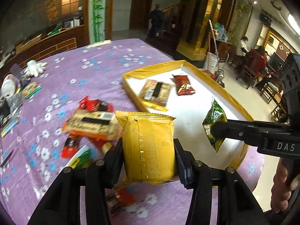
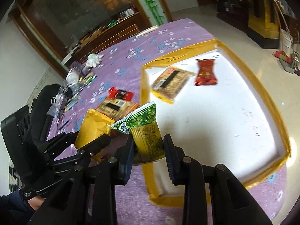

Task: Organize snacks
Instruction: 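Carry both packs into the white tray and open both tools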

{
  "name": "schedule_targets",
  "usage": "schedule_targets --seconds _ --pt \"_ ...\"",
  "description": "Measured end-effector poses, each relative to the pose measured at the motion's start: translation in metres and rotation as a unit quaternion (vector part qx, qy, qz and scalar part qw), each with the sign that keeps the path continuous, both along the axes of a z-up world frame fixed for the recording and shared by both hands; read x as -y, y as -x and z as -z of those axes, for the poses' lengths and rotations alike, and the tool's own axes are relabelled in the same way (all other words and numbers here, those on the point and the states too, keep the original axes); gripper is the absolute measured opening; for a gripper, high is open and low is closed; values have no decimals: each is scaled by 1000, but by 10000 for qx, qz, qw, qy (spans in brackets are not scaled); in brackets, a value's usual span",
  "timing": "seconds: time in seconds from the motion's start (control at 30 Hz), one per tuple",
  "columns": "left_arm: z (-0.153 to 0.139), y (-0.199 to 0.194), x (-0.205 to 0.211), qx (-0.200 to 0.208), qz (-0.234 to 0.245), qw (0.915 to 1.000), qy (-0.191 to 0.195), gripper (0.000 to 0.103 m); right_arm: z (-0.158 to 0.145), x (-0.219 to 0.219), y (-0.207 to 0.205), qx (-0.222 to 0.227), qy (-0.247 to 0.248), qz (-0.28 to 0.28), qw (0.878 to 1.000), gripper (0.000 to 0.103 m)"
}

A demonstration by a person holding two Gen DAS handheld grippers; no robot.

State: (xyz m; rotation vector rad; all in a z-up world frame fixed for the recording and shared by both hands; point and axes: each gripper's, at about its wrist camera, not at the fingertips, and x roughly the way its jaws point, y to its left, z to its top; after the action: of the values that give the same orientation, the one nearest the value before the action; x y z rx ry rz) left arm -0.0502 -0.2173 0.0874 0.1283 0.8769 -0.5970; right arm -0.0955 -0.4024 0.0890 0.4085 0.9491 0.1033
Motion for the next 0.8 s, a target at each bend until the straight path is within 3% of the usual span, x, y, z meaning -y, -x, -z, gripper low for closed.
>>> schedule_targets --seconds 0.4,0.8 --pt "-7 -2 61 54 417 9991 47 52 2 58 10 -106 -1 563 9984 30" --pt "17 -9 106 -160 430 9989 -55 52 7 108 2 -204 4 786 9967 30"
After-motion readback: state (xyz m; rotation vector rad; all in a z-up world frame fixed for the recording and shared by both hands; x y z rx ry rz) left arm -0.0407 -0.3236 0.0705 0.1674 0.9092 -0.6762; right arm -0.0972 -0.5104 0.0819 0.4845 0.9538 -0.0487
